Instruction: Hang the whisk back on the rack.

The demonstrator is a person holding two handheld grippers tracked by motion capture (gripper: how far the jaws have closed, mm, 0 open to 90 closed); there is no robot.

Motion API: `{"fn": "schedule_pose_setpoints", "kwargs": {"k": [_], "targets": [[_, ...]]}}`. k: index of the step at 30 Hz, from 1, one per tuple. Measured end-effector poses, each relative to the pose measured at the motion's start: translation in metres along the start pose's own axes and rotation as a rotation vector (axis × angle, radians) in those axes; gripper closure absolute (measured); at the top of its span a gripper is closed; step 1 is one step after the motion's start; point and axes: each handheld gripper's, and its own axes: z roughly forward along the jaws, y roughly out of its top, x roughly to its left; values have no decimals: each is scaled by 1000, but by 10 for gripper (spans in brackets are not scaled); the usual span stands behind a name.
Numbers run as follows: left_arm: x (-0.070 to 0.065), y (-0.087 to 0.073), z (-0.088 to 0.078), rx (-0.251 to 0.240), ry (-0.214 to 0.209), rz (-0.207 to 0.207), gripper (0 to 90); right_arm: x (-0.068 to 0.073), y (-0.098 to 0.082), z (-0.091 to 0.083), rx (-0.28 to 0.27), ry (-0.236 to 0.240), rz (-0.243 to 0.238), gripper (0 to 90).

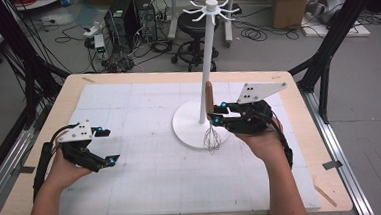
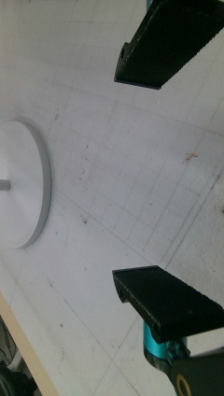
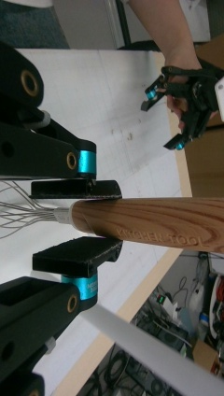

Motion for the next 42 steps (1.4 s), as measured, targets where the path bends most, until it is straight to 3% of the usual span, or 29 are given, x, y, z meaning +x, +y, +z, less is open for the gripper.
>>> {"fn": "schedule_pose_setpoints", "kwargs": {"k": [9, 22, 36, 42], "targets": [[-1, 0, 1, 2, -1, 4, 67, -17, 15, -22, -16, -67, 11, 706], [-1, 1, 1, 1, -3, 9, 68, -54, 56, -46, -11, -149, 66, 706], [-1, 1, 2, 1, -4, 8, 67, -86, 74, -52, -2, -190, 131, 706], [-1, 1, 2, 2, -5, 7, 68, -94, 83, -50, 10, -213, 129, 705]]}}
